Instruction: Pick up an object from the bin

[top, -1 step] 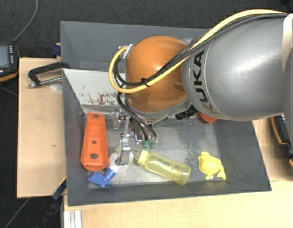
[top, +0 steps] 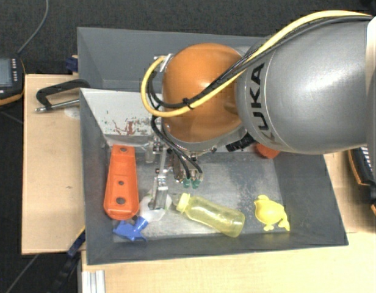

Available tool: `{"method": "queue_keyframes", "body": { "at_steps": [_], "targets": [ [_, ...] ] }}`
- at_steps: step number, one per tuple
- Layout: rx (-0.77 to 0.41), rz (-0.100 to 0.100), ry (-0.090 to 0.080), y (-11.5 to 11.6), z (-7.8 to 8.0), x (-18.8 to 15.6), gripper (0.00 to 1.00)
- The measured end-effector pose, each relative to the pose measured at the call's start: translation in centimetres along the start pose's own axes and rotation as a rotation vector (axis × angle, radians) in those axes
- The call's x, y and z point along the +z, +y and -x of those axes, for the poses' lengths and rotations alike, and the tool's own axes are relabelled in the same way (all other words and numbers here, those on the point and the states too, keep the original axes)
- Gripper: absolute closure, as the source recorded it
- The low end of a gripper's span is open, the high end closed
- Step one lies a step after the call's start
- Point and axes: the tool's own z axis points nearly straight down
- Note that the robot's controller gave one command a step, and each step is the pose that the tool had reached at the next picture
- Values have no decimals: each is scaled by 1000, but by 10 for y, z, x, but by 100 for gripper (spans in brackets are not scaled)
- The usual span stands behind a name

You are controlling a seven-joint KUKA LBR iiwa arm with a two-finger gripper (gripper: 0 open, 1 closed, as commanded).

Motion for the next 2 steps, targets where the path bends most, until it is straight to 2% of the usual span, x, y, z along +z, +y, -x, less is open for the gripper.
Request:
{"method": "queue_keyframes", "body": {
  "at_steps": [1, 2],
  "targets": [
    [14, 2, -1, -33, 4, 57, 0],
    [190, -1, 5, -55, 8, 71, 0]
  ]
}}
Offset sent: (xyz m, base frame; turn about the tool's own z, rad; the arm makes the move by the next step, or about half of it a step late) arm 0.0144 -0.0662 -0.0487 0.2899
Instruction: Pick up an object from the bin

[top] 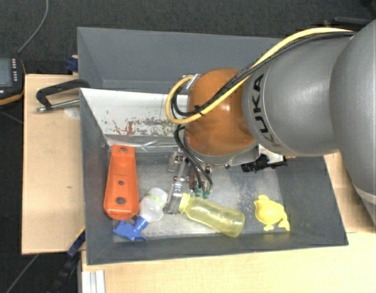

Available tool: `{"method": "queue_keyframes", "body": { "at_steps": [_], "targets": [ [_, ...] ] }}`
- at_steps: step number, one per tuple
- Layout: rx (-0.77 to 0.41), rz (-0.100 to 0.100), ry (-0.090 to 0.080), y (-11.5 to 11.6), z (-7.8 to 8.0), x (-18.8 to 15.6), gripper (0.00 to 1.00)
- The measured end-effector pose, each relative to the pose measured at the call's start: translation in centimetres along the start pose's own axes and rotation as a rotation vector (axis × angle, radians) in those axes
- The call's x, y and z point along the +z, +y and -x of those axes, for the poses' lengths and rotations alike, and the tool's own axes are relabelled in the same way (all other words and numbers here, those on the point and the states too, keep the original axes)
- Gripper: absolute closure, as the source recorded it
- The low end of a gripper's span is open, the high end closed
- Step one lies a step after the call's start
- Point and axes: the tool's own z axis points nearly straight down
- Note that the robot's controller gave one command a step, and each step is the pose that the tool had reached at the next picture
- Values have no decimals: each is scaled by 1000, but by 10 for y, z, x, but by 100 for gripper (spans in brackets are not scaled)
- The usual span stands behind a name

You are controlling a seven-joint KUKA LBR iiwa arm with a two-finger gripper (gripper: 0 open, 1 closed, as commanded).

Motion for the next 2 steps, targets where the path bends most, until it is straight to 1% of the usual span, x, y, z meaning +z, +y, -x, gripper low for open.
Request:
{"method": "queue_keyframes", "body": {
  "at_steps": [1, 2],
  "targets": [
    [-26, 5, -9, -10, 10, 38, 0],
    [-48, 2, -2, -42, 4, 77, 0]
  ]
}}
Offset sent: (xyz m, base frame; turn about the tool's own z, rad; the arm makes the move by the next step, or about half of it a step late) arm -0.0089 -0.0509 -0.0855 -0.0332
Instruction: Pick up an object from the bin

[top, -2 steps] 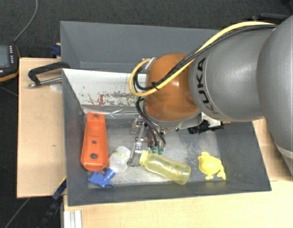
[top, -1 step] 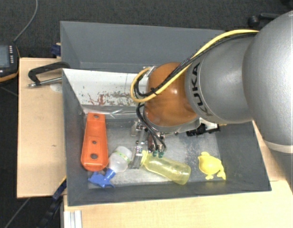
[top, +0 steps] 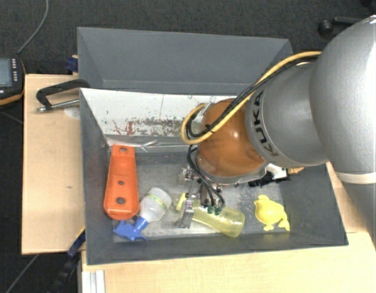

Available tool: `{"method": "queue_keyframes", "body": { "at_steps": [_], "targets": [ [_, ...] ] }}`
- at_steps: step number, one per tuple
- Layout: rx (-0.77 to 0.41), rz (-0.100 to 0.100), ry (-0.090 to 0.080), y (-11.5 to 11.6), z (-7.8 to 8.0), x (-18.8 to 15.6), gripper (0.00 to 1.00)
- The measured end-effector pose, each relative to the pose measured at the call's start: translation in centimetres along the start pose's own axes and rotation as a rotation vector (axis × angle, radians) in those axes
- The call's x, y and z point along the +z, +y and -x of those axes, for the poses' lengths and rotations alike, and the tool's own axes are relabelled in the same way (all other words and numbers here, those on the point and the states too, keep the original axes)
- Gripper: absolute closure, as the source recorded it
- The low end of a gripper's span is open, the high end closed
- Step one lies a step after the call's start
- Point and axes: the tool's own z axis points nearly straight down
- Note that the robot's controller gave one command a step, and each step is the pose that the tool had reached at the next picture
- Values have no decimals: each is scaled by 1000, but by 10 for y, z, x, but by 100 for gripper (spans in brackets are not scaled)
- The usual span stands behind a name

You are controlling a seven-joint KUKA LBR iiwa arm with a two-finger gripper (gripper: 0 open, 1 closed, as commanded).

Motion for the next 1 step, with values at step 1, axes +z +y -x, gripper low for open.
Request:
{"method": "queue_keyframes", "body": {
  "at_steps": [1],
  "targets": [
    [593, 7, -8, 0, 7, 8, 100]
  ]
}}
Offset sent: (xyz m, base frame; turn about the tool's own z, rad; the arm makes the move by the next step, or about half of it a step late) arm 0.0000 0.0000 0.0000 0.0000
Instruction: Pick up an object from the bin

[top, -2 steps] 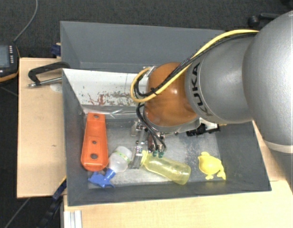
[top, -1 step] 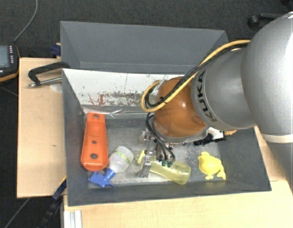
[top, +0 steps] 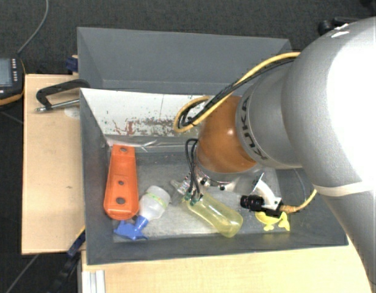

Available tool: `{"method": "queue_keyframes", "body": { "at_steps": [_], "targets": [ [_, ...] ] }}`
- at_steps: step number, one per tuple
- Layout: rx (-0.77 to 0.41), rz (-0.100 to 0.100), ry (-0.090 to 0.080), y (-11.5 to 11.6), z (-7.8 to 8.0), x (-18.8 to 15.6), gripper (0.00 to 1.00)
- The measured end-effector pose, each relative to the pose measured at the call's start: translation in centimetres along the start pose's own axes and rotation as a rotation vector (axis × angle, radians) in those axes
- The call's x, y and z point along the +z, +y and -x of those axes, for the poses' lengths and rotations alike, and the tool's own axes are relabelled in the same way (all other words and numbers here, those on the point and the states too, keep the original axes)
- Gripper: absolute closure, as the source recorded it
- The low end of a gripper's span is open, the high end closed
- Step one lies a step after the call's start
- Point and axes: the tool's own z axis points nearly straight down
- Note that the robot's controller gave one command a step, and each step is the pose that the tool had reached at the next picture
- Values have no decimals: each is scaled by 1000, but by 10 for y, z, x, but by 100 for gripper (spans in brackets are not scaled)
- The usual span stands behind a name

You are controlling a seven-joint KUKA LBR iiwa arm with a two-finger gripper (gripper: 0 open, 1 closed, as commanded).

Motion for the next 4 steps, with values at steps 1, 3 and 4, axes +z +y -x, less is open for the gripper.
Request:
{"method": "queue_keyframes", "body": {
  "at_steps": [1, 3, 4],
  "targets": [
    [1, 0, 0, 0, 0, 0, 100],
    [-90, 3, -2, -35, 16, -1, 100],
    [-183, 2, 0, -40, 18, -2, 100]
  ]
}}
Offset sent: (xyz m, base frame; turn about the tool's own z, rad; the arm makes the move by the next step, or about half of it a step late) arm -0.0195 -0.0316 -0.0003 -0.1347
